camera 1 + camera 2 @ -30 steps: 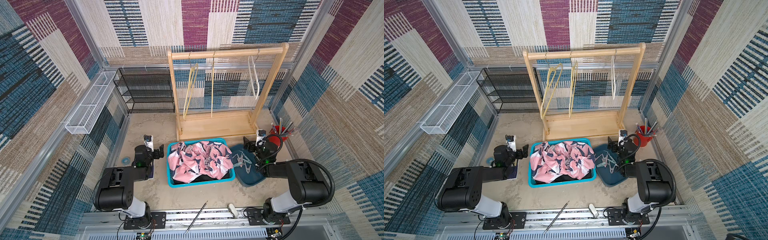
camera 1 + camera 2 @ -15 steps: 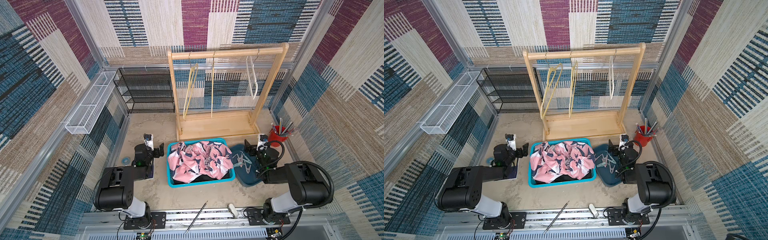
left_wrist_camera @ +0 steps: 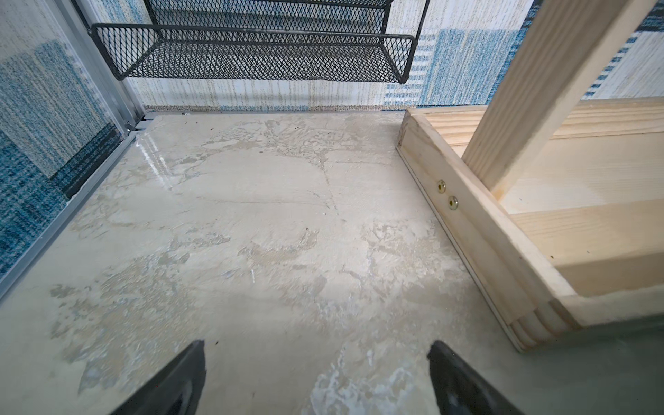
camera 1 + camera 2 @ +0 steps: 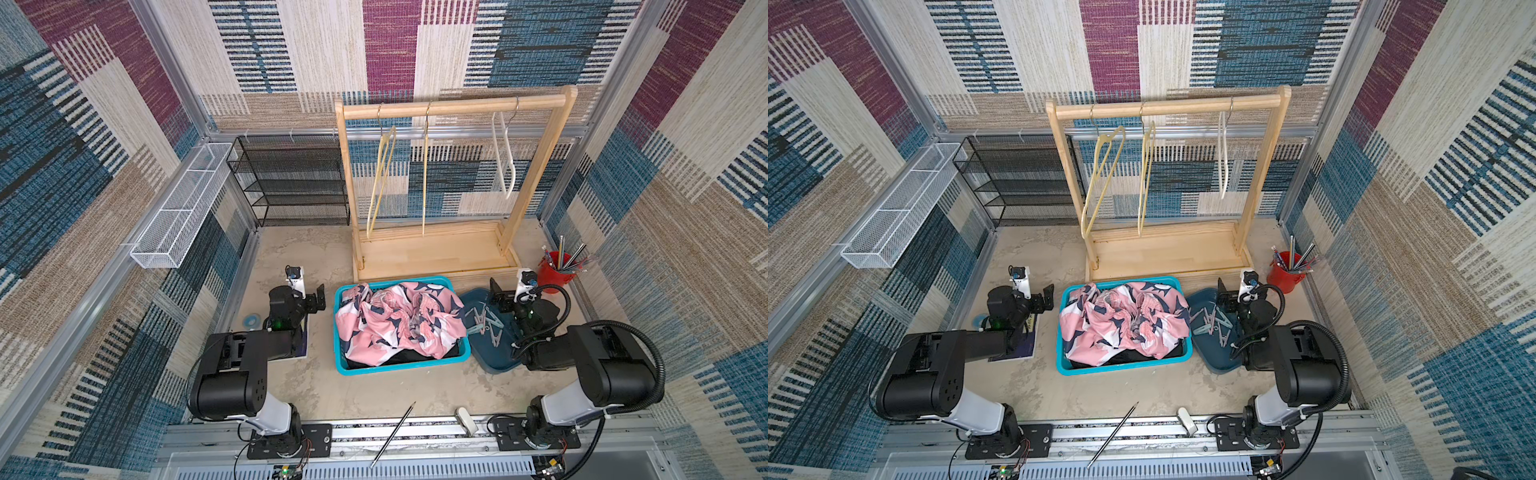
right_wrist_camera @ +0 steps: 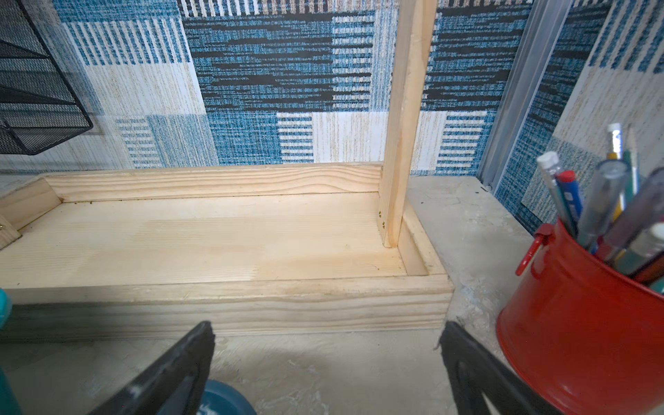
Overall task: Remove the clothespins securing shorts to the hanger
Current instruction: Reset both arms
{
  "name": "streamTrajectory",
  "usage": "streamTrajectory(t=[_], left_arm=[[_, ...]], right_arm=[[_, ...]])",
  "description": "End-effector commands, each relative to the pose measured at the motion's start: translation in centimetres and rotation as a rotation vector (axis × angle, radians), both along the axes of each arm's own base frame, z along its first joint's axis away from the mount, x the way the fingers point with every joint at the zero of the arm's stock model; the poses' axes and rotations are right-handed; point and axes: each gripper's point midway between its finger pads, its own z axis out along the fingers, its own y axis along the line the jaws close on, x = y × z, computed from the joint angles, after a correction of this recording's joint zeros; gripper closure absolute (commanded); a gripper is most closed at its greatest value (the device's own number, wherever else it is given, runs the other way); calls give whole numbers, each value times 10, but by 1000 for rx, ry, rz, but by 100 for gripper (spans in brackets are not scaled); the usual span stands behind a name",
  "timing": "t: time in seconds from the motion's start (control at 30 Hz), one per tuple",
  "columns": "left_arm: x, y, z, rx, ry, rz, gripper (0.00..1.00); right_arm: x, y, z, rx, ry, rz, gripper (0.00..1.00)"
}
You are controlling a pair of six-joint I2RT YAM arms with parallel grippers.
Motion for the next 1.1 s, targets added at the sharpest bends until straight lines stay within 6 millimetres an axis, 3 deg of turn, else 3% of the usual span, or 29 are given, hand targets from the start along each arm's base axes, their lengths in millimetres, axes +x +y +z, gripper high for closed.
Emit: streamTrajectory(t=[0.0,0.23,0.37,0.53,0.7,0.77,1.07], left_arm=[[1,1,0,-4,0,7,1],[-14,-23,7,15,-85,-124,1],[-6,-15,6,11,-51,-81,1],[0,-6,1,7,-9,-24,1],[0,-4,1,6,-6,-11,1],[0,-3,1,8,-7,-9,1],[0,-3,1,7,-6,-9,1]], right_arm=[[0,-1,11,11,-49,-9,1],[-10,12,16,-33,-85,33,1],[-5,8,14,-26,-69,10,1],[-22,11,22,-31,-130,25,1],[-2,-5,13,-2,-58,-72,1],[-3,-9,13,3,-58,-96,1],[-1,-4,12,-5,-51,-69,1]])
